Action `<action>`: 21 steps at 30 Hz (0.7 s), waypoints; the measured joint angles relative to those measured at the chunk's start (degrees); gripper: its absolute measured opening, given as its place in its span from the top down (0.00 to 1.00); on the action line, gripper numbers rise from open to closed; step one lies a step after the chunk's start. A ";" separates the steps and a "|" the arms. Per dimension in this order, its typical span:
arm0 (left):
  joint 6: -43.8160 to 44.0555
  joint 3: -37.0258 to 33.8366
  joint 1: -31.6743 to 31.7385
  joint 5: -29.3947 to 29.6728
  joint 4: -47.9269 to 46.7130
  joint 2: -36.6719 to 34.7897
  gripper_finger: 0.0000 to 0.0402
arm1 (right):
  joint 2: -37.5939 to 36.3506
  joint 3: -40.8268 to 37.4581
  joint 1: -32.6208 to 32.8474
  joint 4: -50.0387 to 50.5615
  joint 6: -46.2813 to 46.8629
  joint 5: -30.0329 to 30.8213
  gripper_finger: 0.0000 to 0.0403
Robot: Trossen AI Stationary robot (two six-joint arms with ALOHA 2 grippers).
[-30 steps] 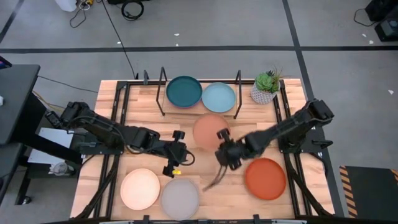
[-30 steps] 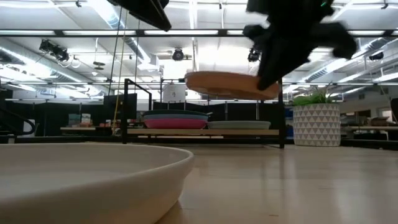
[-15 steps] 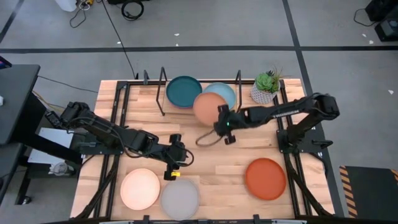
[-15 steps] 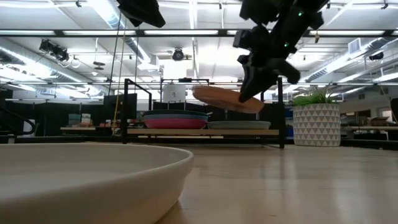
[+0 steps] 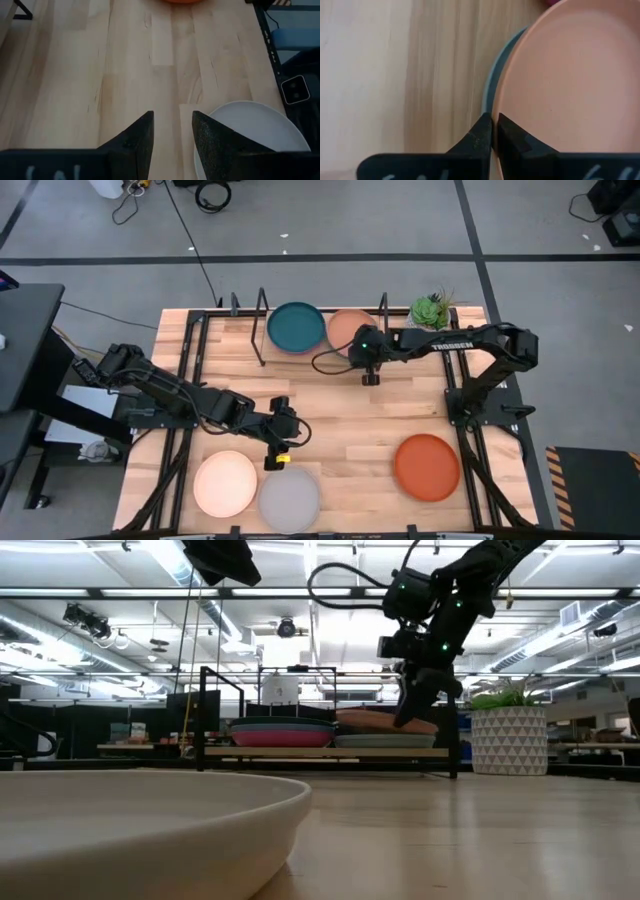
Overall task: Place and stack plates onto a shelf
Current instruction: Stack the brown plate on top of the light blue plate on the shelf
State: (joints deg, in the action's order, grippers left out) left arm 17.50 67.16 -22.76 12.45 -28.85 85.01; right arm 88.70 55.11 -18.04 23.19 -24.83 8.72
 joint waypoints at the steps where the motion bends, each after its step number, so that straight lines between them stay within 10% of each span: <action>1: 0.00 0.00 0.00 0.00 -0.12 0.00 0.65 | 0.07 0.00 -0.07 0.04 0.42 -0.01 0.94; 21: -1.93 -0.02 0.09 0.00 -1.07 0.01 0.65 | -0.30 1.24 2.04 -1.26 0.81 -3.54 0.78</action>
State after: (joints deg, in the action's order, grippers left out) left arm 15.57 67.13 -22.68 12.45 -29.92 85.03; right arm 88.40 56.35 -16.00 21.93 -24.02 5.18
